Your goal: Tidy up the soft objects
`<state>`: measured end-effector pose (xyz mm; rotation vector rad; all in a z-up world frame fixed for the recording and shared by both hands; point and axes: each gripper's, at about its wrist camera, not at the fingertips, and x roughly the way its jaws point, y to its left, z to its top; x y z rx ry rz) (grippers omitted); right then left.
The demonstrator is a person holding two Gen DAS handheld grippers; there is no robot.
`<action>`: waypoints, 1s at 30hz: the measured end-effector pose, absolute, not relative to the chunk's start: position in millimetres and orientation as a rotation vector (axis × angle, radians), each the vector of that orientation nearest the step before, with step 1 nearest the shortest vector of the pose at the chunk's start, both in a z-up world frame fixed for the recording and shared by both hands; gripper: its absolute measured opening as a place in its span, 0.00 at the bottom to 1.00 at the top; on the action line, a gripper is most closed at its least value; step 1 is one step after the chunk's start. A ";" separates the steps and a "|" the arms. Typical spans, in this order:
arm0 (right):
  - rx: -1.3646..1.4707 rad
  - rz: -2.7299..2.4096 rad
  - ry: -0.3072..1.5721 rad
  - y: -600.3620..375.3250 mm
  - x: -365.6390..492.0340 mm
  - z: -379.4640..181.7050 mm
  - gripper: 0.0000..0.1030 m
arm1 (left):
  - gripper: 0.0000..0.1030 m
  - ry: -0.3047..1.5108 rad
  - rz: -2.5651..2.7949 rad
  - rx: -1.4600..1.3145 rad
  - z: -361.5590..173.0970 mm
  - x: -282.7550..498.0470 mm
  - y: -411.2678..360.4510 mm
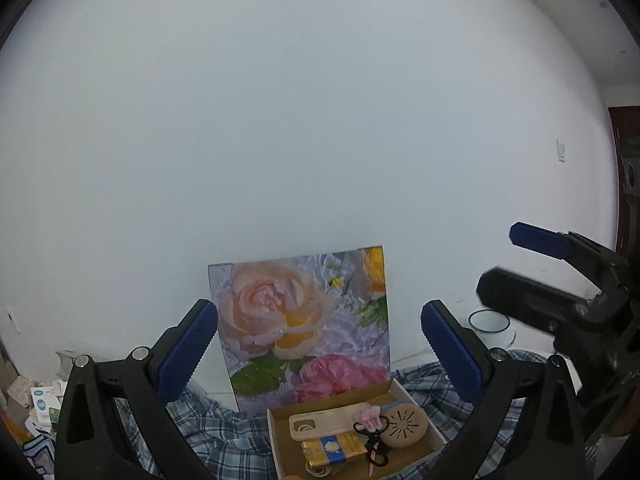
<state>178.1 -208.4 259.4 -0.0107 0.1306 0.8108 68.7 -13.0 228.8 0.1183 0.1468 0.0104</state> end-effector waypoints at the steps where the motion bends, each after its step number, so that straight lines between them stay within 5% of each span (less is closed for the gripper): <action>1: -0.027 0.822 0.132 -207.4 174.5 263.6 1.00 | 1.00 0.142 0.004 0.123 230.7 64.4 -13.4; 30: -0.004 0.789 0.171 -266.5 72.3 244.0 1.00 | 1.00 0.152 -0.029 0.151 205.5 -55.8 -34.0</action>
